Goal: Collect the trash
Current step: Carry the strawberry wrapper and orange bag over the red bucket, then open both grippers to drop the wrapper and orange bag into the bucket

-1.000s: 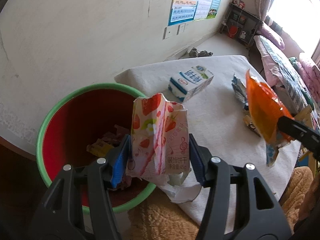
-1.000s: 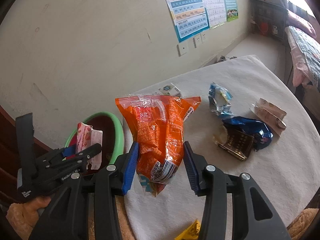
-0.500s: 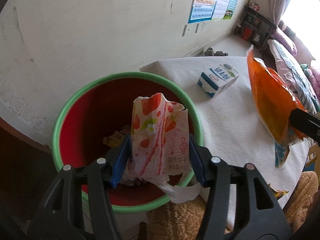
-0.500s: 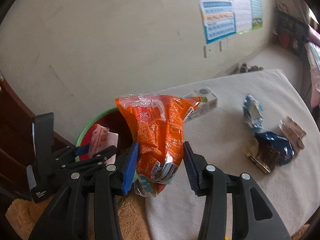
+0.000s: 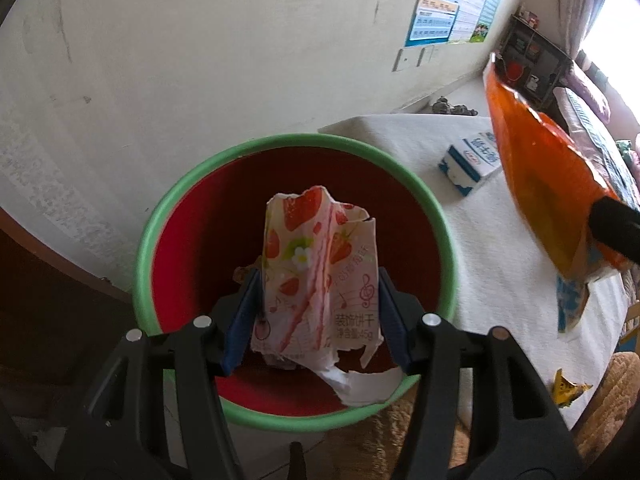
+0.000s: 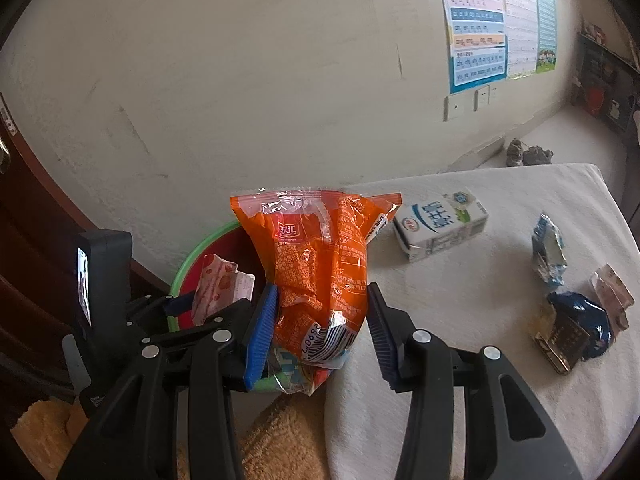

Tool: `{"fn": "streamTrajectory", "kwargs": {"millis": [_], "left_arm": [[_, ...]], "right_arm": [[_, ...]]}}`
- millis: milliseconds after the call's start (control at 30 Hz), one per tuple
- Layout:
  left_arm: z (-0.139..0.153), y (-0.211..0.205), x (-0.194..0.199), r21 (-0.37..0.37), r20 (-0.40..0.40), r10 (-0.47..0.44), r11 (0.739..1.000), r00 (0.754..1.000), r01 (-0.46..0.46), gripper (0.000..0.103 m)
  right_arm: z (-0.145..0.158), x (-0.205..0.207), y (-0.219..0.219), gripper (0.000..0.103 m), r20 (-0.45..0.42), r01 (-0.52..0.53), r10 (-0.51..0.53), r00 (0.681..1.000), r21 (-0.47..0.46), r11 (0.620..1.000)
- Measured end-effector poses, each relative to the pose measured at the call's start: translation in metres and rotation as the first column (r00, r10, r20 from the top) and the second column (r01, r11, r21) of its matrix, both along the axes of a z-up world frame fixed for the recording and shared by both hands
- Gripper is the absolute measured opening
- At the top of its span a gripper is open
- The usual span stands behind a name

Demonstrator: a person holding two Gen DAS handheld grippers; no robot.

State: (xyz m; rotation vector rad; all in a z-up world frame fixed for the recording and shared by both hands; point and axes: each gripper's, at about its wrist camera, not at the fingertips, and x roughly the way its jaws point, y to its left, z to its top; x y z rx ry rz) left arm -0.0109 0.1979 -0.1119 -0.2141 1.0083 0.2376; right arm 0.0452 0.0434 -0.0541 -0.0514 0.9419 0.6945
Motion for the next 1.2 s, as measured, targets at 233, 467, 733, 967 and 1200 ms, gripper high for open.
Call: {"fn": "streamTrajectory", "kwargs": {"millis": [233,467,733,967,1200], "left_arm": [[0.0,0.018,-0.005,0.012,-0.004,0.036,0.999,0.999,-0.036,0.054],[-0.006,0.028,-0.01,0.006,-0.018,0.054,0.999,0.998,-0.054,0.054],[-0.008,0.037,-0.015,-0.004,-0.022,0.065,0.998,0.998,-0.065,0.054],[-0.01,0.041,-0.015,-0.01,-0.023,0.093,0.996,0.995,-0.093,0.066],[-0.008,0.042,-0.019,-0.027,-0.016,0.114,0.993,0.993,-0.115,0.072]], "right_arm": [[0.0,0.0,0.009,0.044,-0.007,-0.021,0.021,1.0,0.002,1.0],[-0.008,0.002,0.025,0.044,-0.027,-0.046,0.045,0.999,-0.01,0.999],[-0.015,0.002,0.042,0.044,-0.038,-0.069,0.068,0.997,-0.028,0.997],[-0.016,0.002,0.046,0.06,-0.052,-0.083,0.083,0.995,0.005,0.997],[-0.01,0.002,0.029,0.072,-0.012,-0.062,0.062,0.998,0.003,0.998]]}}
